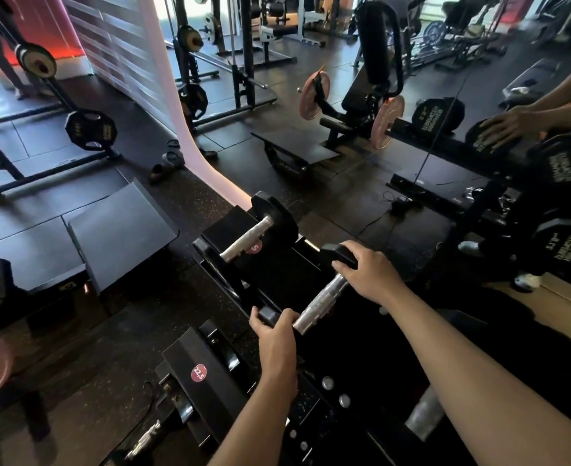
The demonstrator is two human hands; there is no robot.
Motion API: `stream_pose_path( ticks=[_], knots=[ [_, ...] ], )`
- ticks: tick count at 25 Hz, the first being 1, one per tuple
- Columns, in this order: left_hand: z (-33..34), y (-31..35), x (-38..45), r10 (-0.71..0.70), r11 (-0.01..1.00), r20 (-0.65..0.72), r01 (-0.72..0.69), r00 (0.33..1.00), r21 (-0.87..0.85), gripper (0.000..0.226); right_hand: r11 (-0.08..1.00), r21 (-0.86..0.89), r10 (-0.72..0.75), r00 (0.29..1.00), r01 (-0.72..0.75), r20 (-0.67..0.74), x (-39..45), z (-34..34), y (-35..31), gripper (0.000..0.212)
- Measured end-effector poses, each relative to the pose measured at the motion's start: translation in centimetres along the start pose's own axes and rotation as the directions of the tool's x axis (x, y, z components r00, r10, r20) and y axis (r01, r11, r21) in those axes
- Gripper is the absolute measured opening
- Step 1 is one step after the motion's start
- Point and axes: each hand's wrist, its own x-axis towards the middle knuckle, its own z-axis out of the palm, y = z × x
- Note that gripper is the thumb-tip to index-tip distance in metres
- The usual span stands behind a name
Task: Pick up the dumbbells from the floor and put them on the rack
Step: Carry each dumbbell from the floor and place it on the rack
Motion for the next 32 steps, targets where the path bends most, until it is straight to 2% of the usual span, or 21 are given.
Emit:
stream_pose_path(
  ticks=[2, 4, 7, 10, 13, 15, 18, 22, 24, 27, 32],
  knots=[
    [0.2, -1.0, -1.2, 0.016, 0.998, -0.007, -0.016, 1.000, -0.063, 0.105, 0.998, 0.057, 0.005, 0.998, -0.008, 0.055, -0.4, -0.6, 0.1, 0.047],
    [0.6, -2.5, -3.1, 0.040, 0.995, -0.024, -0.042, 0.999, -0.088, 0.104, 0.996, 0.081, 0.034, 0.999, -0.038, 0.040, -1.4, -1.9, 1.0, 0.055],
    [2.2, -5.4, -6.0, 0.034, 0.996, -0.038, -0.037, 0.999, -0.082, 0.101, 0.995, -0.072, 0.066, 0.998, -0.065, 0.012, -4.7, -4.2, 4.1, 0.058],
    [4.8, -7.6, -8.3, -0.018, 0.999, 0.015, 0.018, 1.000, -0.045, 0.111, 0.970, -0.225, 0.094, 0.996, -0.093, -0.005, -8.1, -6.0, 6.4, 0.060],
    [6.5, -9.2, -9.2, -0.091, 0.995, -0.007, 0.091, 0.996, -0.031, 0.116, 0.944, -0.315, 0.081, 0.995, -0.094, -0.056, -10.5, -6.8, 7.5, 0.057],
    [7.0, -9.9, -9.6, -0.118, 0.993, -0.023, 0.118, 0.993, 0.028, 0.107, 0.930, -0.350, 0.088, 0.993, -0.111, -0.083, -11.9, -6.9, 8.5, 0.053],
    [7.0, -9.9, -9.6, -0.134, 0.987, -0.047, 0.137, 0.990, 0.088, 0.074, 0.921, -0.371, 0.064, 0.987, -0.115, -0.148, -13.5, -6.2, 9.8, 0.048],
    [6.9, -9.8, -9.9, -0.151, 0.986, -0.040, 0.154, 0.988, 0.067, 0.040, 0.927, -0.370, -0.010, 0.979, -0.067, -0.202, -13.9, -5.8, 10.4, 0.042],
    [6.9, -10.0, -9.9, -0.173, 0.983, -0.030, 0.174, 0.985, 0.054, 0.045, 0.933, -0.356, -0.027, 0.977, -0.051, -0.212, -13.7, -5.7, 10.4, 0.040],
    [6.6, -10.9, -10.0, -0.168, 0.984, -0.047, 0.170, 0.985, 0.053, 0.067, 0.940, -0.341, -0.076, 0.975, 0.001, -0.208, -13.4, -5.1, 10.0, 0.039],
    [6.6, -11.7, -10.5, -0.103, 0.989, -0.074, 0.110, 0.992, 0.098, 0.055, 0.953, -0.301, -0.086, 0.976, 0.022, -0.201, -13.3, -5.2, 10.5, 0.038]
  ],
)
